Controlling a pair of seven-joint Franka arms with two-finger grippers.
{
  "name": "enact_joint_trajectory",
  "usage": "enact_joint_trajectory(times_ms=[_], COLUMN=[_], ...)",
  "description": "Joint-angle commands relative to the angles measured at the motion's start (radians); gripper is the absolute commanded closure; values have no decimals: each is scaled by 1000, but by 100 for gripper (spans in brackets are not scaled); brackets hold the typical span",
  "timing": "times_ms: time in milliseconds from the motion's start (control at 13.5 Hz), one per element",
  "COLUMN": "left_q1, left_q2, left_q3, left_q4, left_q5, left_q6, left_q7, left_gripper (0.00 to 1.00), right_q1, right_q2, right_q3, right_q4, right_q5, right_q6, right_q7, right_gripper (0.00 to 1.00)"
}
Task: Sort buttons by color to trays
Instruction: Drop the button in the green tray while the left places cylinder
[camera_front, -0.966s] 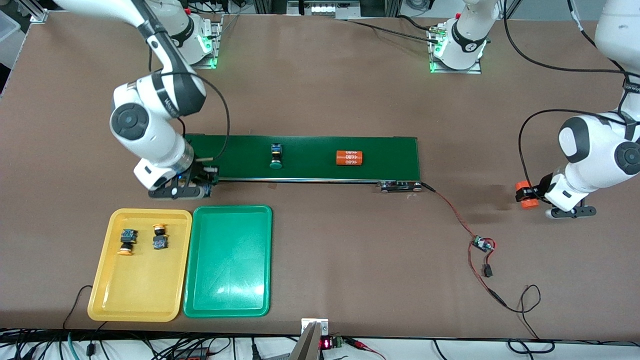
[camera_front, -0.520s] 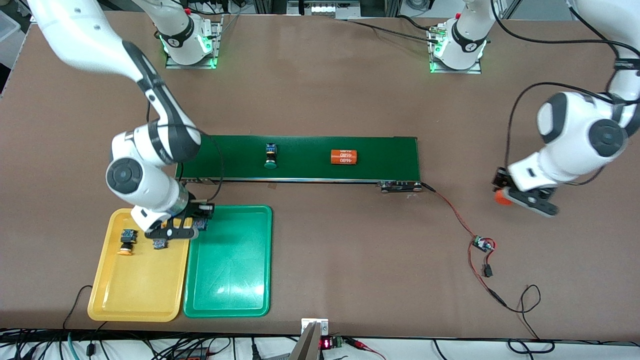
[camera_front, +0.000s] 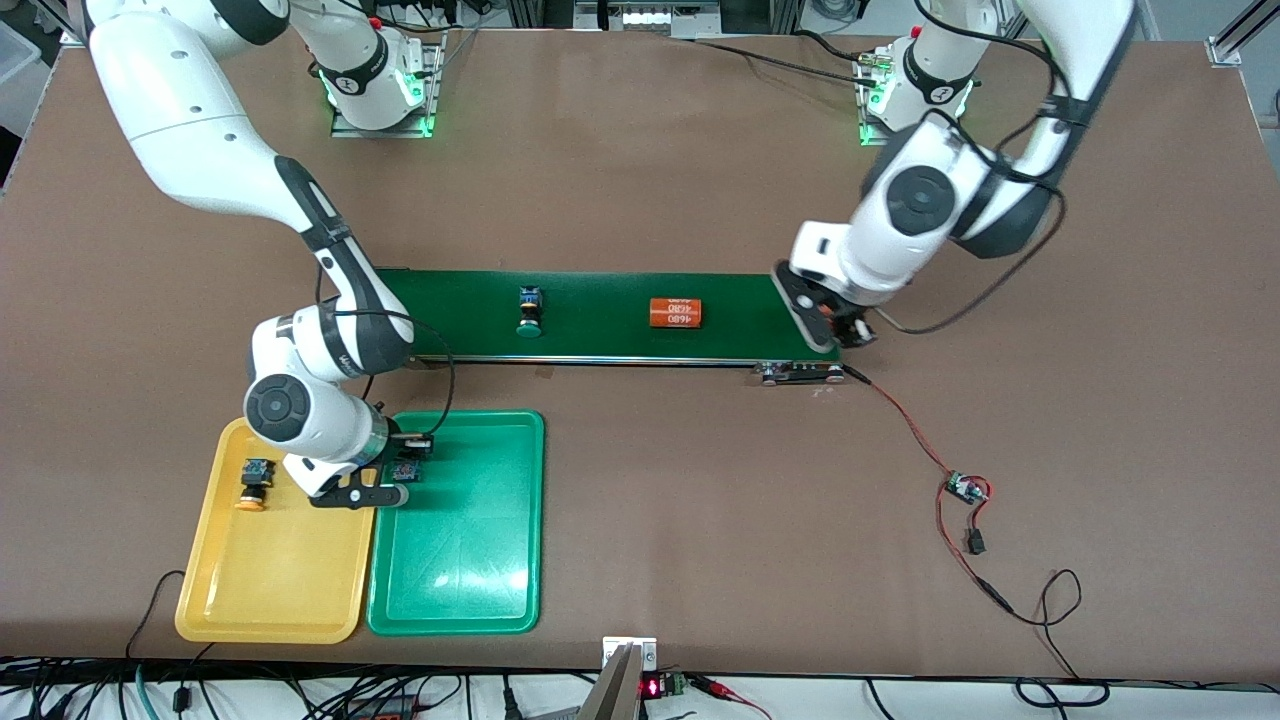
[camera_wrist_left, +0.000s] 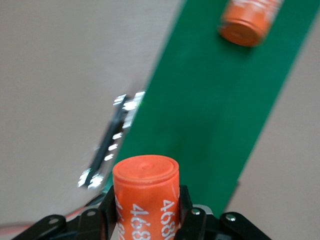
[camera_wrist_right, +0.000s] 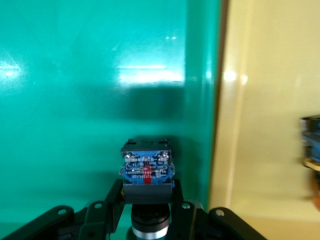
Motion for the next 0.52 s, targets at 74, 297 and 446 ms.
enact_joint_trajectory(times_ms=[74,297,446], left_q1=[-50,-95,-95], left_q2=[-15,60,74], left_q3=[12,12,12], left_q4=[-34,-25,-30], left_q5=[-6,187,201], left_q6=[-1,17,31], left_q7=[164,132,115], left_gripper=[100,100,100], right_q1=[19,14,8], right_q2=[16,4,-16], right_q3=[-9,-9,-9], right_q4=[31,22,5], right_q5=[-14,-11,-9], right_q6=[14,18,18], right_q7=[2,7,5], right_gripper=[70,29,18])
